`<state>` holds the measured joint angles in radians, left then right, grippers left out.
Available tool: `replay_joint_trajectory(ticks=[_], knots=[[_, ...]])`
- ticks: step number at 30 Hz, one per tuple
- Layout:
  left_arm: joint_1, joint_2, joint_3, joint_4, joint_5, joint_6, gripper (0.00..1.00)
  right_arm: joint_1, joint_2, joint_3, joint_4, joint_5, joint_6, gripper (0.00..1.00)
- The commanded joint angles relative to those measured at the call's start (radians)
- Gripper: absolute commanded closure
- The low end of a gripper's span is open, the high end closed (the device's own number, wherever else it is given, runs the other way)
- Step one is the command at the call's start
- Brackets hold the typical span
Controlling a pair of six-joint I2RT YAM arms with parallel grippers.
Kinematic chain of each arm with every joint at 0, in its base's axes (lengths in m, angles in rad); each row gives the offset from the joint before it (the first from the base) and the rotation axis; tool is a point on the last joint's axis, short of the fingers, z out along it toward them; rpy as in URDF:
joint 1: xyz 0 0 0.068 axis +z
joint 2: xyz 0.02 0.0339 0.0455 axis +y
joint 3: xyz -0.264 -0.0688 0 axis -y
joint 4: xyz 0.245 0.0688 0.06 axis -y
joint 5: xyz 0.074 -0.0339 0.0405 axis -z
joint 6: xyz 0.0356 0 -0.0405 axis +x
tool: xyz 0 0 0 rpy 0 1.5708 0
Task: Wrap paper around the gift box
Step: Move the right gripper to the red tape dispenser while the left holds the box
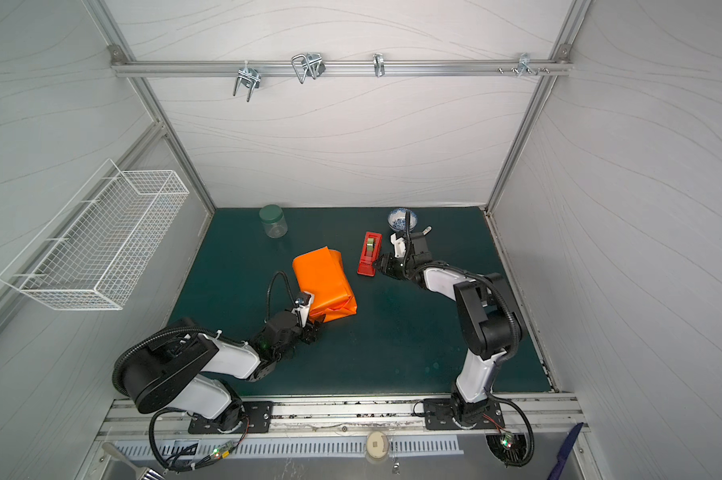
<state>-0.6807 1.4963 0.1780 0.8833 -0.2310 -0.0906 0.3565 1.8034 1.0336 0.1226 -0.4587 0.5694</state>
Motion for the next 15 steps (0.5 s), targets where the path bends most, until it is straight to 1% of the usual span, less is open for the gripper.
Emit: replay_joint_trajectory(ticks=[1, 7, 15], knots=[[0.006, 0.012, 0.005, 0.048, -0.005, -0.01, 0.27, -0.01, 0.061, 0.068, -0.071, -0.064, 0.027, 0.6], [0.006, 0.018, 0.007, 0.046, -0.003, -0.012, 0.27, -0.02, 0.126, 0.14, -0.094, -0.101, 0.035, 0.62], [0.007, 0.016, 0.007, 0.048, -0.002, -0.01, 0.27, -0.018, 0.167, 0.18, -0.106, -0.129, 0.035, 0.66]])
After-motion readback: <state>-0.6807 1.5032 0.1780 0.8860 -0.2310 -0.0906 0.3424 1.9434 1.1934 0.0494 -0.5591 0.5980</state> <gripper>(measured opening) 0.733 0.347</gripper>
